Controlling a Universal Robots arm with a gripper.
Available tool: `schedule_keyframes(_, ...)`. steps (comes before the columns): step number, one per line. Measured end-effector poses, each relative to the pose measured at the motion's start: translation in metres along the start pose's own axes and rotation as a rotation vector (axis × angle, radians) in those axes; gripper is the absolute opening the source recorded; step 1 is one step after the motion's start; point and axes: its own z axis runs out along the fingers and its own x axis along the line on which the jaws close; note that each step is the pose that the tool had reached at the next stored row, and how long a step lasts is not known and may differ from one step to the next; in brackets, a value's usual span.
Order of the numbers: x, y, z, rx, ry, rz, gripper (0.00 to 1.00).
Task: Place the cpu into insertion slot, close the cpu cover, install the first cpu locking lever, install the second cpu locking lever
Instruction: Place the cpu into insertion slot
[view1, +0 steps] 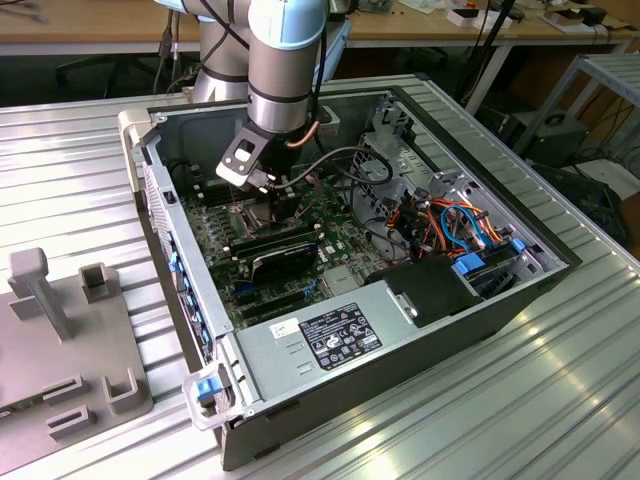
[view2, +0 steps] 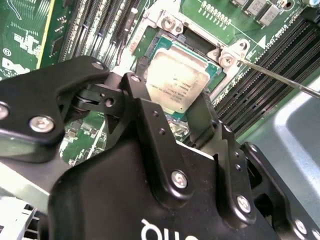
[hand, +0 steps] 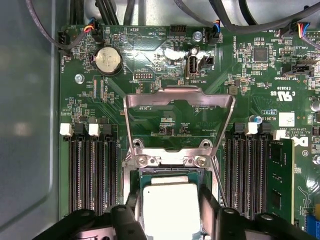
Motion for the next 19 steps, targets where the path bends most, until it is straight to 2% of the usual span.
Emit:
schedule_keyframes(1, -0.0001, 0.0009, 0.0000, -0.0001, -0.0006, 0.007, 0.55)
schedule_keyframes(4, 0.0001, 0.0034, 0.0003, 0.0001, -0.0011, 0.037, 0.55)
schedule_keyframes(8, 0.0001, 0.0034, 0.0003, 0.0002, -0.0013, 0.038, 0.55)
schedule_keyframes(11, 0.0000, 0.0036, -0.0040, 0.0014, 0.0000, 0.038, 0.55)
schedule_keyframes(19, -0.0001, 0.0049, -0.0013, 0.0016, 0.0006, 0.037, 0.55)
